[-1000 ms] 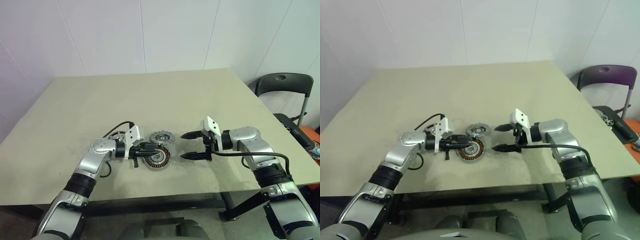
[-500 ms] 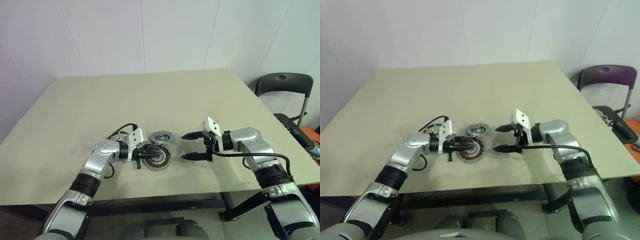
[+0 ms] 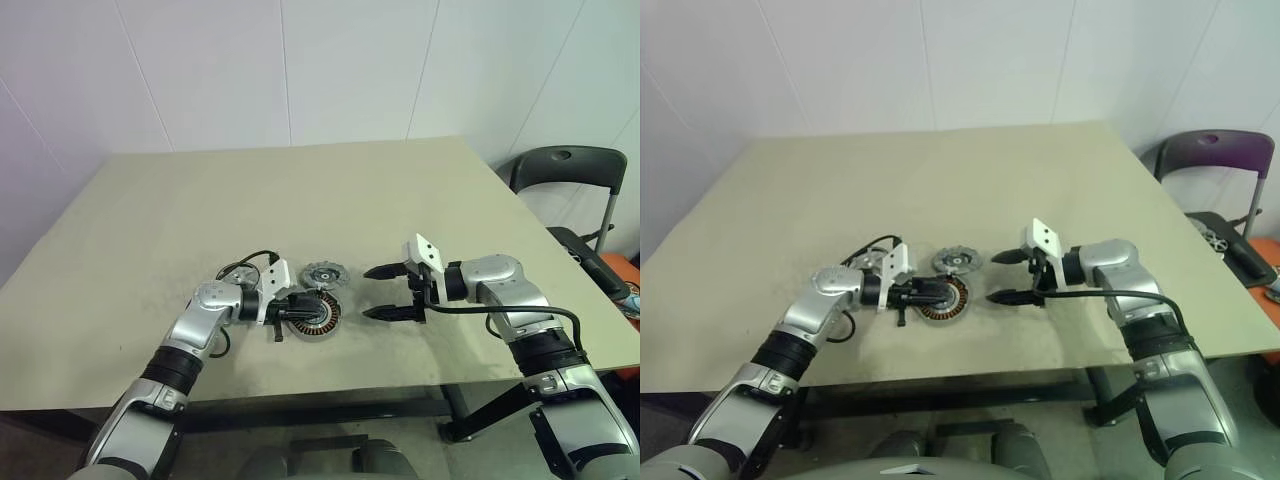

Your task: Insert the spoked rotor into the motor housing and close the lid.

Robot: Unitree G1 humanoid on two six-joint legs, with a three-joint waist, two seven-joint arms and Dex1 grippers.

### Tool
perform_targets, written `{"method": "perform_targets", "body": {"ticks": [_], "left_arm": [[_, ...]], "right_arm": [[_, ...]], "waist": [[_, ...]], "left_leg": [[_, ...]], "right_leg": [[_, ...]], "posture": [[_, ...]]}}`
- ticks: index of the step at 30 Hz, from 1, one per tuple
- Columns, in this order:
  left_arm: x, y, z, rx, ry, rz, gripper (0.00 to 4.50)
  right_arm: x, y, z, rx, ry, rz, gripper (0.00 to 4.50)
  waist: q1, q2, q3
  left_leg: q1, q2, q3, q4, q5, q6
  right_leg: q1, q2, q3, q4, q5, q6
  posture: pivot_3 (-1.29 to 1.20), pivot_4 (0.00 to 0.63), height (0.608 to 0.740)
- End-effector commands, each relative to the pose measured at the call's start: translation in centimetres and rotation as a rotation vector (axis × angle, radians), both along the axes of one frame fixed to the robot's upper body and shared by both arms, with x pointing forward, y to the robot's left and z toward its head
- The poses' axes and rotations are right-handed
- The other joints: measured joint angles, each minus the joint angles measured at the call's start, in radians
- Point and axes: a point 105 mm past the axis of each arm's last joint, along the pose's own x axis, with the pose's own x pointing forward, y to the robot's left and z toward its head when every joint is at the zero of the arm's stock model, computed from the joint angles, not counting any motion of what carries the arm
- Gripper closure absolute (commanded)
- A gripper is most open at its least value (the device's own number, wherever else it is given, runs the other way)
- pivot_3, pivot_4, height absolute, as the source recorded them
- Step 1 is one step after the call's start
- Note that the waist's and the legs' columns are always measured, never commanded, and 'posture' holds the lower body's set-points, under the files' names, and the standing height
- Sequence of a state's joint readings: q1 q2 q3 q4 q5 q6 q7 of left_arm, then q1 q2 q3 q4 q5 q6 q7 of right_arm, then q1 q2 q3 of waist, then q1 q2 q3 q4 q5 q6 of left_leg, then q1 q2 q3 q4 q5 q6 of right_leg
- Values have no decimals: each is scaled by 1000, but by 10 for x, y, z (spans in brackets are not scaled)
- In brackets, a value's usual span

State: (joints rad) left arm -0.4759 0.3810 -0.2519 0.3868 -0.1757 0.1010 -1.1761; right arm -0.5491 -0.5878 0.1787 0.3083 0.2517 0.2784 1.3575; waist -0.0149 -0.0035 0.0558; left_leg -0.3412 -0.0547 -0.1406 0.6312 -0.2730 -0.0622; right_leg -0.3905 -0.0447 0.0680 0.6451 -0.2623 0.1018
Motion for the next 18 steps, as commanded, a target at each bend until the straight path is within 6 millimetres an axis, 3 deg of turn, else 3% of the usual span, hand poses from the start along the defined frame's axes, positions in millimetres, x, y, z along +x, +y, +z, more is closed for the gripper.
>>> {"method": "perform_targets", "body": {"ticks": [1, 12, 18], "left_arm": [[1, 0, 11, -5, -44, -9, 3815], [3, -1, 28, -82, -46, 20, 102], [5, 14, 63, -149, -129, 86, 42]], "right_arm": [[1, 2, 15, 18, -56, 19, 0], [1, 6, 15, 21, -60, 26, 0], [0, 15, 16, 19, -68, 49, 0]], "waist": [[0, 0, 0], [0, 0, 0], [-3, 0, 0]], "left_leg": [[0, 0, 0, 0, 0, 0], [0, 0, 0, 0, 0, 0], [0, 0, 0, 0, 0, 0]], "right_leg": [[0, 0, 0, 0, 0, 0], [0, 0, 0, 0, 0, 0], [0, 0, 0, 0, 0, 0]], "posture": [[0, 0, 740], [0, 0, 740], [0, 0, 740]]}}
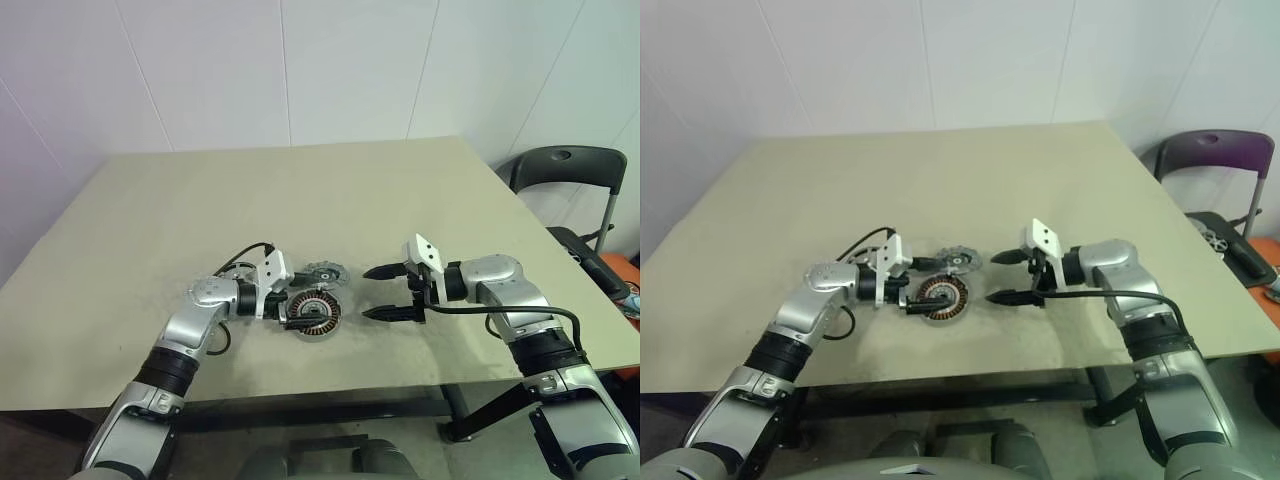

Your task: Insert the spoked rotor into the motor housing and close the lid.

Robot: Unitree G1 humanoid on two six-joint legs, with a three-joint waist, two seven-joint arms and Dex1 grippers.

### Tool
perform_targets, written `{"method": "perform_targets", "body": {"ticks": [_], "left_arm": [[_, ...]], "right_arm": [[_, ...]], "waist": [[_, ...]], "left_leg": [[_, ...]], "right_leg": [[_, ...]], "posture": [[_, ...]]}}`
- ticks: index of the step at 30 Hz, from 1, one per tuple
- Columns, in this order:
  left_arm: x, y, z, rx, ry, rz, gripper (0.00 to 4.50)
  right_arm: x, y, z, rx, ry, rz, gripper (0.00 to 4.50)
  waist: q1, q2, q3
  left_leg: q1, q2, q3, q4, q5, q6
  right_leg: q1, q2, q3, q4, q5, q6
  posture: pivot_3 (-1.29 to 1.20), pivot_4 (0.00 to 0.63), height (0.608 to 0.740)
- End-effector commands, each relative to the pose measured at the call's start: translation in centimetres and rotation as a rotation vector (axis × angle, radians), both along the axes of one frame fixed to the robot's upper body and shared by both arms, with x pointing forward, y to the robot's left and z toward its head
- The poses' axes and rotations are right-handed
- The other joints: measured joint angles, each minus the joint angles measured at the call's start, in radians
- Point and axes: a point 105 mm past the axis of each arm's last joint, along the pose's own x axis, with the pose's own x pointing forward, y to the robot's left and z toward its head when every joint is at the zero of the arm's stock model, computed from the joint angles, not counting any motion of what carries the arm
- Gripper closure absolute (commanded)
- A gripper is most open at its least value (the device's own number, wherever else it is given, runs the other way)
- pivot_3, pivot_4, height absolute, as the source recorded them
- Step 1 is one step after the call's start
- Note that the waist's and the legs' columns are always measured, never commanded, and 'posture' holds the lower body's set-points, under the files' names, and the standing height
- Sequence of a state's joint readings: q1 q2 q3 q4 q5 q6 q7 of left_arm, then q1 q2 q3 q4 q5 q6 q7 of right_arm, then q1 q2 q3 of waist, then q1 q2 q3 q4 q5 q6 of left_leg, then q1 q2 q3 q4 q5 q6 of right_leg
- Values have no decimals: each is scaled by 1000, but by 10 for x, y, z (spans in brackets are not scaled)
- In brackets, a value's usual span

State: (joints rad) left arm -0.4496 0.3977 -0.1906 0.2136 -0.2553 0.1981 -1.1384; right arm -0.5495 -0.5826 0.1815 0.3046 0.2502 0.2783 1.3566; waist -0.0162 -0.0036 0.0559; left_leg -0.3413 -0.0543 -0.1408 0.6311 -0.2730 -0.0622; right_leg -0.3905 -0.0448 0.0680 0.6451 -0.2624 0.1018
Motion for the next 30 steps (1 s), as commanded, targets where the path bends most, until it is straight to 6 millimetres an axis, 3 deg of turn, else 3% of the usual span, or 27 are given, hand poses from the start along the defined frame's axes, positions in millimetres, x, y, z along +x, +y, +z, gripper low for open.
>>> {"method": "perform_targets", "body": {"ticks": [1, 6, 10, 15, 24, 30], "left_arm": [[6, 20, 35, -53, -95, 74, 42], [1, 66, 50, -35, -140, 221, 42], [-16, 97, 43, -8, -119, 315, 42], [-39, 122, 32, -11, -86, 434, 0], [-63, 132, 18, 0, -63, 525, 0], [-65, 132, 17, -4, -65, 543, 0]], "right_arm": [[0, 17, 18, 23, -66, 51, 0], [4, 39, 22, 15, -49, 55, 0], [2, 59, 26, 35, -30, 88, 0], [3, 81, 23, 38, -5, 111, 1188], [1, 92, 7, -6, 19, 156, 4425], [2, 95, -3, -28, 30, 157, 4483]], "waist": [[-3, 0, 0], [-12, 0, 0], [-7, 0, 0], [2, 0, 0], [1, 0, 0], [-1, 0, 0]], "left_leg": [[0, 0, 0, 0, 0, 0], [1, 1, 0, -1, 0, 0], [0, 1, 0, -1, 0, 0], [0, 1, 0, -1, 0, 0], [0, 1, 0, -1, 0, 0], [0, 1, 0, -1, 0, 0]], "right_leg": [[0, 0, 0, 0, 0, 0], [-1, 1, 0, 1, 0, 0], [-1, 0, 0, 0, 0, 0], [-1, -1, 0, 0, 0, 0], [-1, -1, 0, 0, -2, -3], [-1, 0, 0, 0, -2, -3]], "posture": [[0, 0, 740], [0, 0, 740], [0, 0, 740], [0, 0, 740], [0, 0, 740], [0, 0, 740]]}}
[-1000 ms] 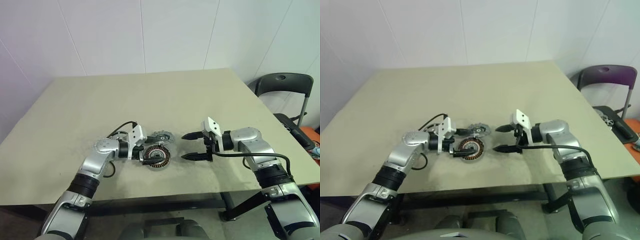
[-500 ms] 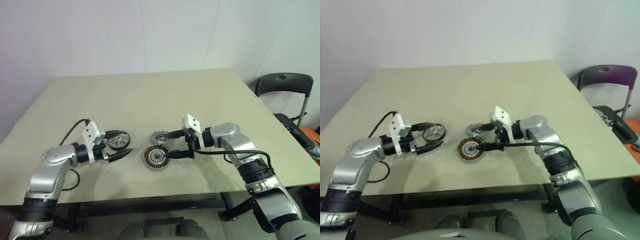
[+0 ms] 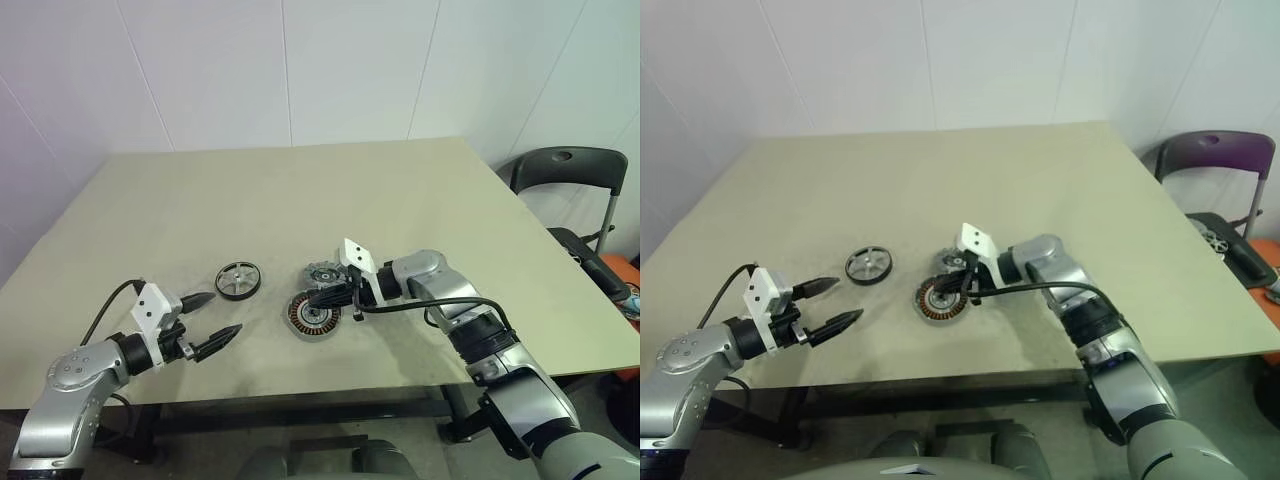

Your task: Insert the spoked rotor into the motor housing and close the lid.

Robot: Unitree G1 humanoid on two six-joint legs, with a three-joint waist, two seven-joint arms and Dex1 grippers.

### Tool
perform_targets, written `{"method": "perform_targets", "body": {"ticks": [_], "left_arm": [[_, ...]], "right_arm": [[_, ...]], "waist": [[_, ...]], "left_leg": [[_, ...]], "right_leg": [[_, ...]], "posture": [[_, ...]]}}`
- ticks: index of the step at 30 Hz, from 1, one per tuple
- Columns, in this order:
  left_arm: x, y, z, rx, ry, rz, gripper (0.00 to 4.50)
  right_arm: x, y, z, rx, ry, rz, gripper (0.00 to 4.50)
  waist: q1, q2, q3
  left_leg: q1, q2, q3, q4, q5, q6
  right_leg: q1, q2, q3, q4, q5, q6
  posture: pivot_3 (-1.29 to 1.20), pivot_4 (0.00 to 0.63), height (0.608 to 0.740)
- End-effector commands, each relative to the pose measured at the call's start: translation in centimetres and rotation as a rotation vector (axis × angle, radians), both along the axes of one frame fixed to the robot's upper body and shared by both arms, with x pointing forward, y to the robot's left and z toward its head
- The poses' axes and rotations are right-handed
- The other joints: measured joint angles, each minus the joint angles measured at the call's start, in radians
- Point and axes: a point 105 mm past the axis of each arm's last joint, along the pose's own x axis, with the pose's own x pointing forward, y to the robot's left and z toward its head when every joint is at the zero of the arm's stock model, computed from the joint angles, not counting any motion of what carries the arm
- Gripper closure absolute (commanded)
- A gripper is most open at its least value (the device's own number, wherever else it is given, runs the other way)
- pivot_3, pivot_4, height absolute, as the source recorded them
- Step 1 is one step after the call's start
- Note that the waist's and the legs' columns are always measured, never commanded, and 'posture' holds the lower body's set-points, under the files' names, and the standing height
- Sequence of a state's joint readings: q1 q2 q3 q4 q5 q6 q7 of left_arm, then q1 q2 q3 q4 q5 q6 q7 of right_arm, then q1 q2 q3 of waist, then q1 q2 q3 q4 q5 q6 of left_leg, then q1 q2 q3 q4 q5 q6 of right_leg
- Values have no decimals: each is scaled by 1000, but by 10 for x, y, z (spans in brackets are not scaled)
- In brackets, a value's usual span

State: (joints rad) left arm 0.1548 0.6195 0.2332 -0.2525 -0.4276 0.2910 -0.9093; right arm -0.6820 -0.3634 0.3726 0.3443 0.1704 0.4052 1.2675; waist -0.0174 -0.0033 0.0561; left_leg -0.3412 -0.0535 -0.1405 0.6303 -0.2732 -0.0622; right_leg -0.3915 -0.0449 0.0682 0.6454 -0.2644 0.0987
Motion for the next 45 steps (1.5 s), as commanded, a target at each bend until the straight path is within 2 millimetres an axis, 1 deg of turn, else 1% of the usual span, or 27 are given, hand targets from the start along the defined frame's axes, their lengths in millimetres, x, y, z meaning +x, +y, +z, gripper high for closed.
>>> {"method": "perform_targets", "body": {"ticks": [1, 3, 6, 9, 11, 17, 20, 22, 28, 31, 36, 39, 41, 44, 45], "left_arm": [[0, 0, 16, -7, -75, 6, 0], [-1, 0, 16, -10, -75, 14, 0], [-2, 0, 16, -10, -76, 22, 0], [-2, 1, 16, -12, -76, 25, 0], [-1, 1, 16, -14, -78, 26, 0], [2, -1, 16, -14, -81, 19, 0], [4, -3, 16, -16, -84, 12, 0], [4, -4, 15, -17, -86, 10, 0], [6, -4, 14, -16, -86, 6, 0], [6, -3, 14, -15, -86, 8, 0], [5, 0, 12, -14, -82, 11, 0], [4, 0, 10, -11, -79, 9, 0], [4, -1, 10, -12, -79, 8, 0], [4, -3, 10, -14, -81, 7, 0], [4, -4, 10, -15, -82, 7, 0]], "right_arm": [[4, 9, 7, 9, -45, 28, 4483], [5, 10, 1, 1, -38, 23, 4483], [14, 12, -9, -9, -21, -25, 4483], [19, 10, -23, -44, -13, -58, 4483], [21, 9, -26, -42, -4, -73, 4483], [19, 11, -17, 33, 46, -76, 4483], [22, 11, -1, 113, 74, -98, 4483], [25, 10, 5, 135, 81, -116, 4483], [29, 5, 4, 106, 55, -127, 4483], [24, 6, 8, 121, 64, -97, 4483], [20, 8, 7, 129, 74, -81, 4483], [17, 10, -4, 92, 83, -86, 4483], [15, 7, -18, 24, 73, -87, 4483], [20, -7, -46, -125, 50, -134, 4483], [21, -9, -50, -139, 59, -151, 4483]], "waist": [[-1, 0, 0], [-2, 0, 0], [-3, 0, 0], [-3, 0, 0], [-4, 0, 0], [-6, 0, 0], [-3, 0, 0], [-3, 0, 0], [-5, 1, 0], [-4, 1, 0], [-4, 1, 0], [-4, 1, 0], [-4, 1, 0], [-5, 1, 0], [-6, 1, 0]], "left_leg": [[0, 0, 0, 0, 0, 0], [0, 0, 0, 0, 0, 0], [0, 0, 0, 0, 0, 0], [0, 0, 0, 0, 0, 0], [1, 0, 0, 0, 0, 0], [2, 0, 0, 1, 0, 0], [2, 0, 0, 1, 0, 0], [1, 0, 0, 1, 0, 0], [0, 0, 0, -2, 0, 0], [0, 0, 0, -2, 0, 0], [0, 0, 0, -1, 0, 0], [0, 0, 0, -1, 0, 0], [0, 0, 0, -1, 0, 0], [1, 0, 0, -1, 0, 0], [2, 0, 1, -1, 0, 0]], "right_leg": [[0, 0, 0, 0, 0, 0], [0, 0, 0, 0, 0, 0], [0, 0, 0, 0, 0, 0], [0, 0, 0, 0, 0, 0], [1, 0, 0, 0, 0, 0], [2, 1, 0, 2, -1, 0], [1, 1, 0, 1, -1, 0], [1, 1, 0, 1, 0, -2], [-1, 1, 0, 0, 2, 1], [-1, 1, 0, 0, 1, 0], [-1, 1, 0, 0, 0, -1], [-1, 1, 0, 0, 0, -1], [-1, 1, 0, 0, 0, -1], [-1, 1, 0, 0, 0, -1], [0, 1, 0, 0, 0, -1]], "posture": [[0, 0, 740], [0, 0, 740], [0, 0, 740], [0, 0, 740], [0, 0, 740], [0, 0, 740], [0, 0, 740], [0, 0, 740], [0, 0, 740], [0, 0, 740], [0, 0, 740], [0, 0, 740], [0, 0, 740], [0, 0, 740], [0, 0, 740]]}}
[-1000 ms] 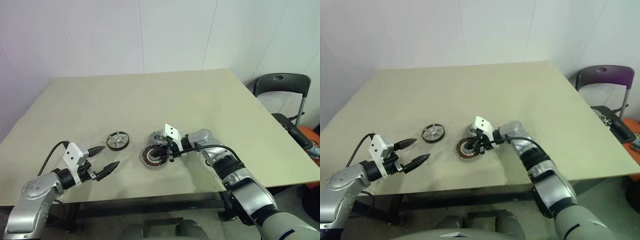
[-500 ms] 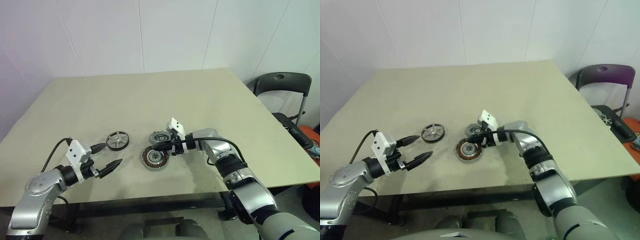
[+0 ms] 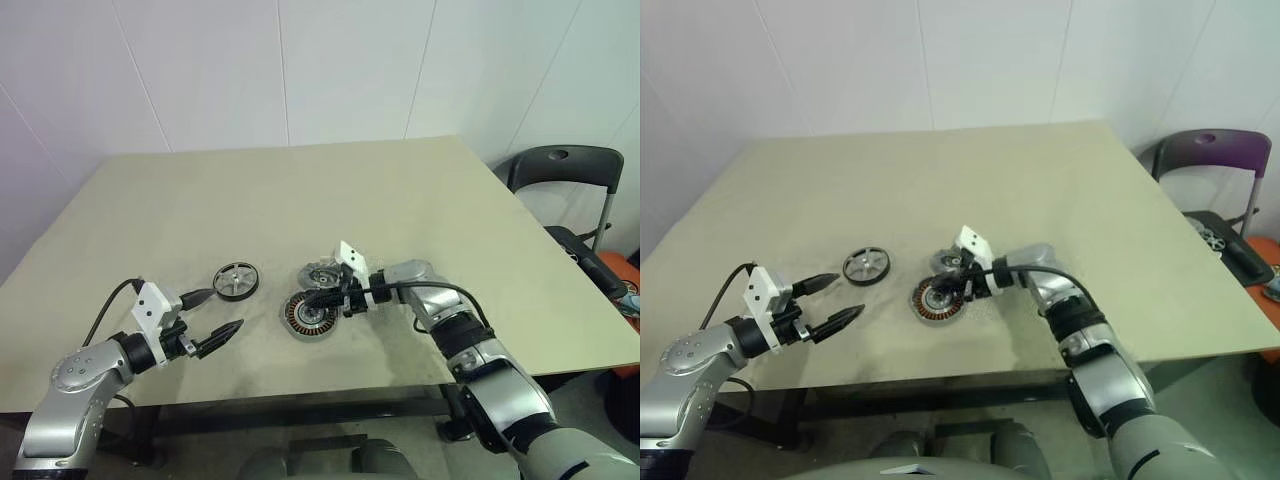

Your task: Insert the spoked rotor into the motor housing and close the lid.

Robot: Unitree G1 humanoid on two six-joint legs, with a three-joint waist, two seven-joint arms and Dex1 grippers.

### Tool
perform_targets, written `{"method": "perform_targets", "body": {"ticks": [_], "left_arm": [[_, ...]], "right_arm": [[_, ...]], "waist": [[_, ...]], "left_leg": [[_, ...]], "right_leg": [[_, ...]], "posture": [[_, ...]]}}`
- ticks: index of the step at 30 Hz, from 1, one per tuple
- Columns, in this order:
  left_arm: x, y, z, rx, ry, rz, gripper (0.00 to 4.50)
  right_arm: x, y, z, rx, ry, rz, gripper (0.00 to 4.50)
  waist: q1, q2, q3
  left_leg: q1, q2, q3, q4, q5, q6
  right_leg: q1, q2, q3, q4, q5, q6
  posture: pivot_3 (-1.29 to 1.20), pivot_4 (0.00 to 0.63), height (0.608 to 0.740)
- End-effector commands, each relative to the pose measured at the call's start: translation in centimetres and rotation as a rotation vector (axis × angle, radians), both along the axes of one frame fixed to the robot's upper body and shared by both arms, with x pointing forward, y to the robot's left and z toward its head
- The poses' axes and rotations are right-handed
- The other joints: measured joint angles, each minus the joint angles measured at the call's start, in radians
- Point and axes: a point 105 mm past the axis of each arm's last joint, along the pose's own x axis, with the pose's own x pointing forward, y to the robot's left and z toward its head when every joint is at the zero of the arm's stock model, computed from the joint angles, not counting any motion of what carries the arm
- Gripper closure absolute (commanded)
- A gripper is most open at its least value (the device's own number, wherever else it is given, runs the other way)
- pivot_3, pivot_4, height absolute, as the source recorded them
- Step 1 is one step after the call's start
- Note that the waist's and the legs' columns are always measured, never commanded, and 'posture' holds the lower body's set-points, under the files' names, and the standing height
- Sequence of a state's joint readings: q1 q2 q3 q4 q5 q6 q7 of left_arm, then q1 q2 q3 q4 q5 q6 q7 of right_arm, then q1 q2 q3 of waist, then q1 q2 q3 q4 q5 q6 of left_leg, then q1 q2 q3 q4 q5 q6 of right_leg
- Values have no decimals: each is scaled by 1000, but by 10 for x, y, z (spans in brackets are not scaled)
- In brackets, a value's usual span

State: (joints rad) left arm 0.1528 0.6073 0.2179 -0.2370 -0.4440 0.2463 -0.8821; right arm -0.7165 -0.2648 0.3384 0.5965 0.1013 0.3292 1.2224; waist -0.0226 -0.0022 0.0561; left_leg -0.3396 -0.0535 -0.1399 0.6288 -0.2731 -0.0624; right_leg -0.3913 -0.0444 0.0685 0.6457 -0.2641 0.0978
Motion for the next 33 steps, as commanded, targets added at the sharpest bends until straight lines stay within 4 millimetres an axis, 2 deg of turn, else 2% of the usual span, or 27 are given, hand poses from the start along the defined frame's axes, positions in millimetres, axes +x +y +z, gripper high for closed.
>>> {"method": "perform_targets", "body": {"ticks": [1, 3, 7, 12, 18, 23, 28, 31, 33], "left_arm": [[1, -2, 9, 10, -51, -4, 0], [1, -3, 10, 10, -54, -5, 0], [0, -3, 10, 14, -55, -2, 0], [-1, 4, 10, 17, -56, 23, 0], [-1, 11, 11, 20, -61, 43, 0], [0, 11, 11, 14, -61, 42, 0], [-1, 9, 10, 7, -60, 43, 0], [-2, 9, 11, 9, -62, 46, 0], [-2, 9, 11, 10, -64, 48, 0]], "right_arm": [[7, -13, -21, -124, -4, -57, 4483], [5, -9, -15, -83, 3, -39, 4483], [6, 1, 11, 45, 3, -20, 4483], [14, 1, 41, 116, -44, -25, 4483], [15, 0, 60, 142, -72, -4, 4483], [2, 4, 39, 100, -25, 30, 4483], [-7, -9, -13, -69, 31, 8, 4483], [1, -11, -17, -86, 14, -42, 4483], [6, -6, -4, -24, 12, -50, 4483]], "waist": [[-1, 0, 0], [-1, 0, -1], [-1, 0, 0], [2, 0, 0], [2, 0, 0], [2, 0, 0], [2, 1, 0], [0, 0, 0], [0, 0, 0]], "left_leg": [[1, 0, 0, 0, 0, 0], [2, 0, 0, 1, 0, 0], [2, 0, 0, 4, 0, 0], [-1, 0, 0, 1, 0, 0], [-4, 0, 0, -1, 0, 0], [-4, 0, 0, -1, 0, 0], [-4, 0, 0, -1, 0, 0], [1, 0, 0, -1, 0, 0], [1, 0, 0, 1, 0, 0]], "right_leg": [[1, 0, 0, 0, 0, 0], [2, 0, 0, 0, -2, 2], [3, 0, 0, 1, -2, 2], [-1, 0, 0, 0, 0, 0], [-5, 0, 0, 0, 1, 2], [-4, 0, 0, 0, 0, 0], [-4, 0, 0, 0, 0, 0], [0, 0, 0, 0, -1, 0], [1, 0, 0, 0, -3, 3]], "posture": [[0, 0, 740], [0, 0, 740], [0, 0, 740], [0, 0, 740], [0, 0, 740], [0, 0, 740], [0, 0, 740], [0, 0, 740], [0, 0, 740]]}}
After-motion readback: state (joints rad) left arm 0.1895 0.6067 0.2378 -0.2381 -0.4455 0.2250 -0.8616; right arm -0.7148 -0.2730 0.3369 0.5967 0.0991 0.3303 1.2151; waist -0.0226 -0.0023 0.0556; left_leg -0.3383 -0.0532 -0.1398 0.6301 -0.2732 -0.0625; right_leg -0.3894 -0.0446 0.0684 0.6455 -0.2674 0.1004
